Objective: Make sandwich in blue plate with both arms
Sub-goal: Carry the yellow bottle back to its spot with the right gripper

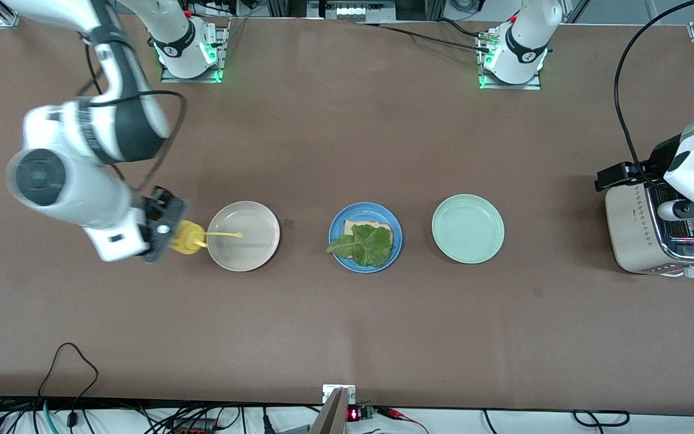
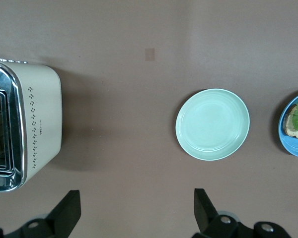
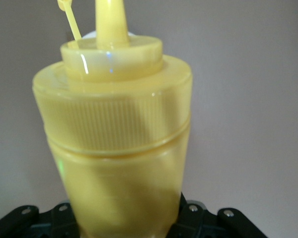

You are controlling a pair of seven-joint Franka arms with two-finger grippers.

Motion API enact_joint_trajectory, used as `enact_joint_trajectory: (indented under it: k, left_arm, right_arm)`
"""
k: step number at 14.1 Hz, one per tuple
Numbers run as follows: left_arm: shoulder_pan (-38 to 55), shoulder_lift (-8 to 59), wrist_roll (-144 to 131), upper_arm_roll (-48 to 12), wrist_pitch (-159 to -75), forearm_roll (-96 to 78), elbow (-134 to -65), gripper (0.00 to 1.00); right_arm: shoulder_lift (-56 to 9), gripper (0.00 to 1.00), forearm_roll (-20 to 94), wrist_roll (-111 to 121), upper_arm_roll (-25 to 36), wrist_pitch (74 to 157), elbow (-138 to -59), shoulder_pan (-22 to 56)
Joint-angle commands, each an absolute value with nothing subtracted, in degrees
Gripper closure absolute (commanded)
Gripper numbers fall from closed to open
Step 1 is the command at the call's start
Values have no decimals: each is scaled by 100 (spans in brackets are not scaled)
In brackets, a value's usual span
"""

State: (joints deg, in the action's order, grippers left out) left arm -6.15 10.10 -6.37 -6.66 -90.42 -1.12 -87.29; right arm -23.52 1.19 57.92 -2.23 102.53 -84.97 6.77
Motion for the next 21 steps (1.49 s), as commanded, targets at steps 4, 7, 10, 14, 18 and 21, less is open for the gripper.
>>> enact_joint_trajectory:
  k: [4,7,10,14,18,21]
  left_arm:
    - [-650,1019,-580,-686,-9053,-132,-8684,0]
    - [-650,1020,-580,-686,-9062,-132,-8675,0]
    - [-659,1020,-580,-659,-9062,-132,-8666,0]
    - [-808,1116,-571,-624,-9062,-132,-8561,0]
    - [-940,1143,-221,-615,-9044,-132,-8552,0]
    - [-1046,1151,-193,-615,-9044,-132,-8560,0]
  right_arm:
    - [-2109,100,1421,7994,-360,9853,-8833,-789]
    - [-2118,100,2037,8935,-360,9896,-9139,-1238]
    - [-2197,100,2705,9884,-360,9914,-9404,-1642]
    - [-2486,100,3706,11333,-360,9879,-9676,-2161]
    - [-3136,100,4201,12750,-360,9835,-9729,-2636]
    - [-3585,100,4490,13541,-360,9774,-9721,-2917]
